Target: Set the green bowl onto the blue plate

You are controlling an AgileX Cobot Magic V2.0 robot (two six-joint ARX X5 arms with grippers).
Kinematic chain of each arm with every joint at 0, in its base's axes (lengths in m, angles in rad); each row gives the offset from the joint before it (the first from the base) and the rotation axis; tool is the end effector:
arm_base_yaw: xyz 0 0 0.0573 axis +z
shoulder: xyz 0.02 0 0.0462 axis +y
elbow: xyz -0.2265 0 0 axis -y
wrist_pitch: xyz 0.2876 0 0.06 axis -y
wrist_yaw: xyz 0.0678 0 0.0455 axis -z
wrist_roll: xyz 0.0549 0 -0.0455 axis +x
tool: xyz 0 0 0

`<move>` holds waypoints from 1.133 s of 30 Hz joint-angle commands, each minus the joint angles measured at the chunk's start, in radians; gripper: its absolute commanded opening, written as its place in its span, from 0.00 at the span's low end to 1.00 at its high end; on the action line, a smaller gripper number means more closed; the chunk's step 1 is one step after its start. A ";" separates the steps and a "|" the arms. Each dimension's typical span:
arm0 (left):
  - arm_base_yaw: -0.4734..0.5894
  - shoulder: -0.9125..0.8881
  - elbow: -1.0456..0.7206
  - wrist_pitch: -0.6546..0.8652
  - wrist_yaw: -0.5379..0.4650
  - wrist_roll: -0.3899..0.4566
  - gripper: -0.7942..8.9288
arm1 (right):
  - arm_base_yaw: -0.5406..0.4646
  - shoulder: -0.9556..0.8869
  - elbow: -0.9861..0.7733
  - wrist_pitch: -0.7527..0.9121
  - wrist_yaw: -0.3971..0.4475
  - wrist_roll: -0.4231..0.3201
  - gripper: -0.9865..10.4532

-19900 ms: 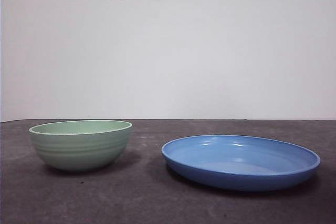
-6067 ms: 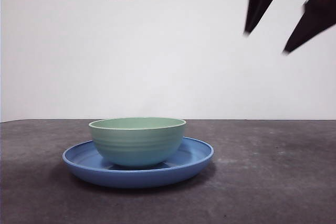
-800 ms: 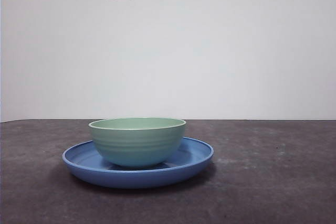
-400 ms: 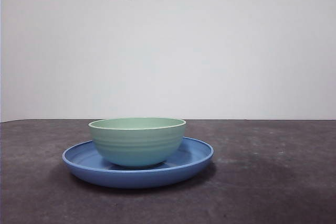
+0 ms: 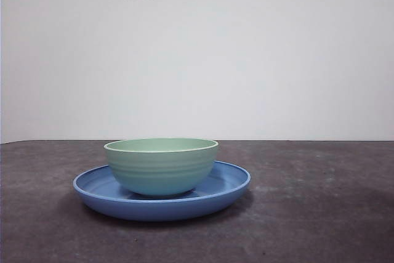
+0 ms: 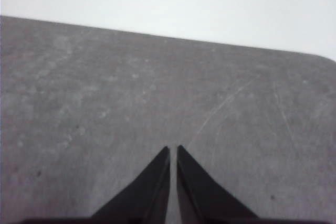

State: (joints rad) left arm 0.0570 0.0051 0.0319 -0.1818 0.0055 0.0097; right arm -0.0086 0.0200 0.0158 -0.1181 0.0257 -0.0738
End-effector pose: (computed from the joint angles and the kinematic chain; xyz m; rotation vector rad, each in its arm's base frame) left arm 0.2003 0.0111 0.1534 0.0048 0.1552 0.0506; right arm 0.2031 -0.0032 0.1519 -0.0747 0.1235 -0.0297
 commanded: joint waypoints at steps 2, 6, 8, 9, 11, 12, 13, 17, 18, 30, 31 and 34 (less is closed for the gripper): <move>0.002 -0.002 -0.020 -0.006 -0.003 0.008 0.10 | -0.002 -0.016 -0.005 -0.018 0.002 0.015 0.10; 0.002 -0.002 -0.020 -0.006 -0.003 0.008 0.10 | -0.002 -0.016 -0.005 -0.045 0.002 0.016 0.10; 0.002 -0.002 -0.020 -0.006 -0.003 0.008 0.10 | -0.002 -0.016 -0.005 -0.061 0.002 0.024 0.10; 0.002 -0.002 -0.020 -0.006 -0.003 0.008 0.10 | -0.002 -0.016 -0.005 -0.061 0.002 0.026 0.10; 0.002 -0.002 -0.020 -0.006 -0.003 0.008 0.10 | -0.002 -0.016 -0.005 -0.061 0.002 0.035 0.10; 0.002 -0.002 -0.020 -0.006 -0.003 0.008 0.10 | -0.002 -0.016 -0.005 -0.061 0.001 0.042 0.10; 0.002 -0.002 -0.020 -0.006 -0.003 0.008 0.10 | -0.002 -0.016 -0.005 -0.061 0.001 0.049 0.10; 0.002 -0.002 -0.020 -0.006 -0.003 0.008 0.10 | -0.002 -0.016 -0.005 -0.061 0.001 0.068 0.10; 0.002 -0.002 -0.020 -0.006 -0.003 0.008 0.10 | -0.002 -0.016 -0.005 -0.061 0.000 0.068 0.10; 0.002 -0.002 -0.020 -0.006 -0.003 0.008 0.10 | -0.002 -0.016 -0.005 -0.037 0.001 0.112 0.10; 0.002 -0.002 -0.020 -0.006 -0.003 0.008 0.10 | -0.002 -0.016 -0.005 -0.036 0.001 0.112 0.10; 0.002 -0.002 -0.020 -0.006 -0.003 0.008 0.10 | -0.002 -0.016 -0.005 -0.037 0.001 0.112 0.10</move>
State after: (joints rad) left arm 0.0570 0.0051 0.0319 -0.1818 0.0055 0.0097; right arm -0.0086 0.0051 0.0162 -0.1638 0.0257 0.0238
